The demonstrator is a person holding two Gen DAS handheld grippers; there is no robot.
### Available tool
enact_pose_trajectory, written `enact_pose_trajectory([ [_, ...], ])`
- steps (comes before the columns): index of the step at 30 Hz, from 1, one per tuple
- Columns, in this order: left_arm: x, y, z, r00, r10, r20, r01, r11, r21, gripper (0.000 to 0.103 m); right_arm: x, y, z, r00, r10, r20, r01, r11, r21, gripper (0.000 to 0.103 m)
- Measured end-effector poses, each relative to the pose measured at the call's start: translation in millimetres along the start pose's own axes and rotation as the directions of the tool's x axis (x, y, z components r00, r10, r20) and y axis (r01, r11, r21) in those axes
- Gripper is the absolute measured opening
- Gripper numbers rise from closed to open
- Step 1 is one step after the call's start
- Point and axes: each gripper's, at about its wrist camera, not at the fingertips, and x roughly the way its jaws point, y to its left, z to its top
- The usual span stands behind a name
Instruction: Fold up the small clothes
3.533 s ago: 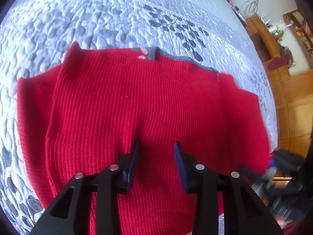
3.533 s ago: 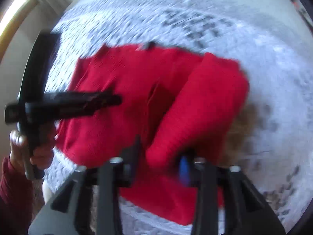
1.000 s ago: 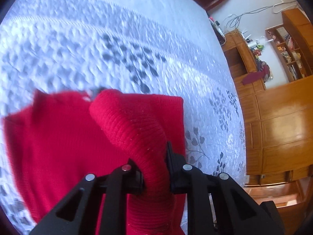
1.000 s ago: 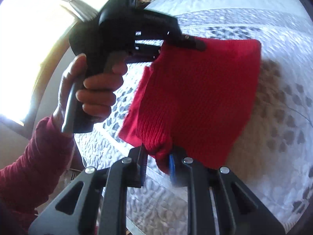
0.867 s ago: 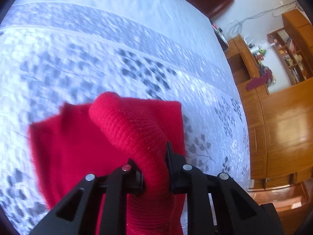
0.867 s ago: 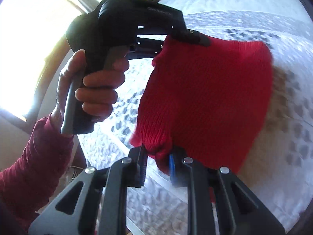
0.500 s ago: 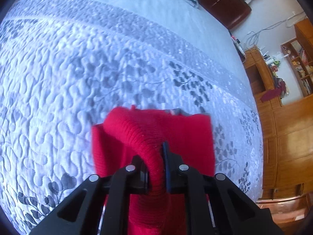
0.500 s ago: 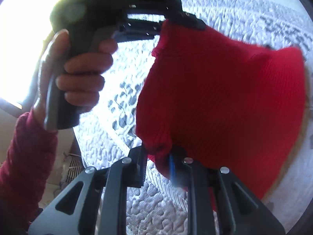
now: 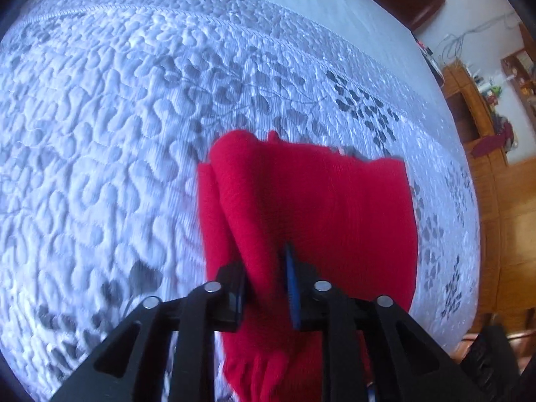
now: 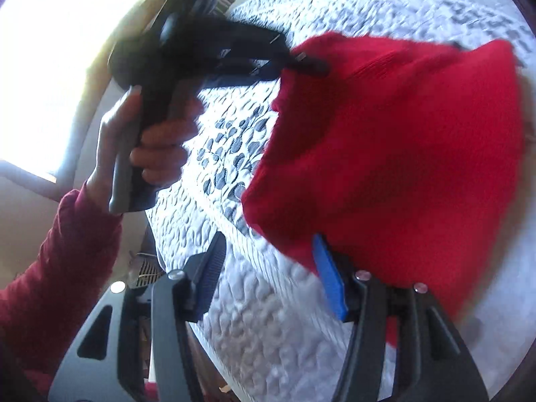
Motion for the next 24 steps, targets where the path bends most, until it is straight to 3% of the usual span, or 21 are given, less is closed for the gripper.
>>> enact_pose_trajectory([
  [6,-36.5,-3.4,-59.1,0.999,0.011,-0.042,-0.011,1.0,0.006,0.032,-54.7,-23.1,-27.3,0.993,-0.082,0.084,0.077,0.995,0.061,0.055],
  [9,-38.3,-4.8,-89.1,0.995,0.03,-0.098,-0.031,1.0,-0.007,0.032,-68.3,-39.2,-35.7,0.99,-0.086,0.108,0.072,0.989,0.13,0.055],
  [13,-32.7,-1.1,-123.1,0.985,-0.051,-0.164,0.039,0.997,-0.071,0.035,-71.5,-57.8,-51.5,0.986,-0.135,0.101,0.112,0.972,0.207,0.055],
  [20,-23.1,-1.9,-128.0,0.978,-0.122,-0.17,0.096,0.984,-0.152,0.039,-67.8,-62.7,-63.2,0.985,-0.152,0.082,0.128,0.961,0.246,0.055],
  [21,-21.7,-3.3,-127.6,0.977,-0.129,-0.168,0.102,0.982,-0.161,0.033,-66.6,-60.2,-62.8,0.985,-0.154,0.08,0.131,0.962,0.241,0.055],
  [22,-21.2,-4.1,-127.1,0.978,-0.132,-0.16,0.105,0.98,-0.169,0.019,-62.1,-56.9,-64.6,0.985,-0.153,0.078,0.131,0.963,0.237,0.055],
  [24,-22.7,-6.0,-127.3,0.98,-0.13,-0.15,0.102,0.979,-0.177,0.015,-59.9,-54.8,-62.4,0.986,-0.152,0.073,0.132,0.964,0.231,0.055],
])
